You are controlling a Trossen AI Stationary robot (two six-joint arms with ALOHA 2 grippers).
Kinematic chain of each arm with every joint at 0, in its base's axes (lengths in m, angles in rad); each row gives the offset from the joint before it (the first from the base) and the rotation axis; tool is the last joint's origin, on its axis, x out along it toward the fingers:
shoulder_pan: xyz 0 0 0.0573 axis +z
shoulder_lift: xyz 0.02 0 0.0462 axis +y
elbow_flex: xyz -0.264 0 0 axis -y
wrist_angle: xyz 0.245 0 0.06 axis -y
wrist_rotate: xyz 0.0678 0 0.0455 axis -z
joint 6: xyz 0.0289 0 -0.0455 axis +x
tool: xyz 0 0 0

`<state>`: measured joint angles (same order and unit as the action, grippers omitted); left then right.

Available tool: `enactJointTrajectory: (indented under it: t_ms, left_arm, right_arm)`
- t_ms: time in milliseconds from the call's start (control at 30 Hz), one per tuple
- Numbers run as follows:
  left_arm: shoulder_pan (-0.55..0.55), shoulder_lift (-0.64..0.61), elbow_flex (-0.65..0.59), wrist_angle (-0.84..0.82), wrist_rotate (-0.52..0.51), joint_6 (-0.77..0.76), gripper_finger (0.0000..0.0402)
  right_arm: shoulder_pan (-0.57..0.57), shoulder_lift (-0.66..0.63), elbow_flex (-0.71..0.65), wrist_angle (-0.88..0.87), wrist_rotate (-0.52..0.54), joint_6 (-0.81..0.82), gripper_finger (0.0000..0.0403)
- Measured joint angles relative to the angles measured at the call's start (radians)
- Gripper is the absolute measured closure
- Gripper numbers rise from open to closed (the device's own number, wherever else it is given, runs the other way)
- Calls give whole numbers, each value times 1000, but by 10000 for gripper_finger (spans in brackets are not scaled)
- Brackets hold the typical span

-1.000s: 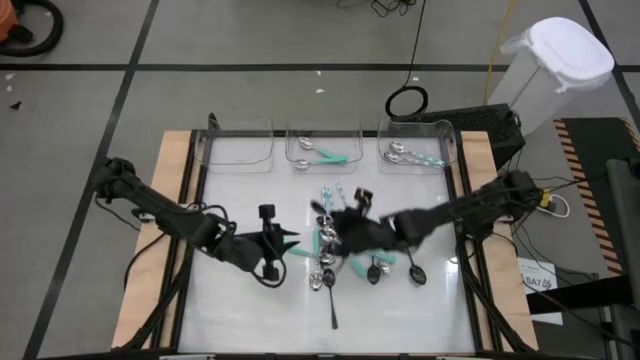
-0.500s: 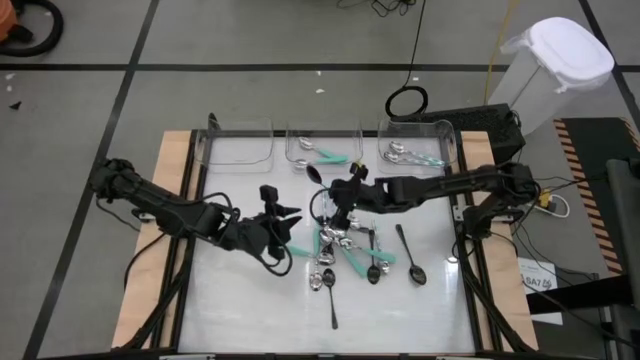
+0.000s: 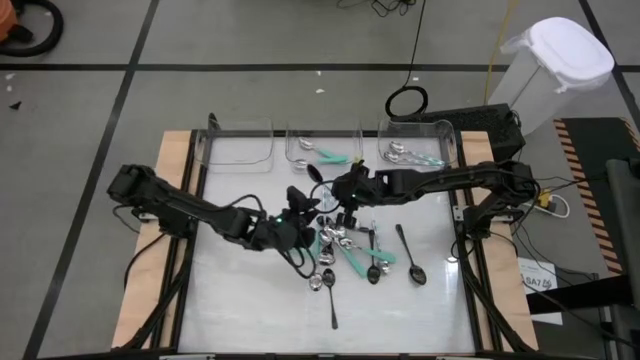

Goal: Sort silverware by color (type)
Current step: Put the black spoon into the left transparent bin

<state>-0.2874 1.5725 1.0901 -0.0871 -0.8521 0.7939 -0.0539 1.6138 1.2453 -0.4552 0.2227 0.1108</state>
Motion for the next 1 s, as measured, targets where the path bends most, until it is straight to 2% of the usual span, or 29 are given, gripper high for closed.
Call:
enactJointTrajectory:
  t_ms: [233,500,600,700,1000]
  left_arm:
    - [0,111,-1,156,-135,295,211]
    - [-1,211,-1,339,-222,618,211]
    - [5,223,-1,351,-239,680,211]
    - [15,221,-1,357,-247,715,214]
    - [32,221,-1,356,-267,775,276]
  right_arm:
    - [3,0,0,-22,-123,-1,397]
    - [3,0,0,-57,-123,0,397]
    - [3,0,0,-60,-125,0,397]
    - [3,0,0,-66,-169,0,397]
    - [12,0,0,-66,-242,9,397]
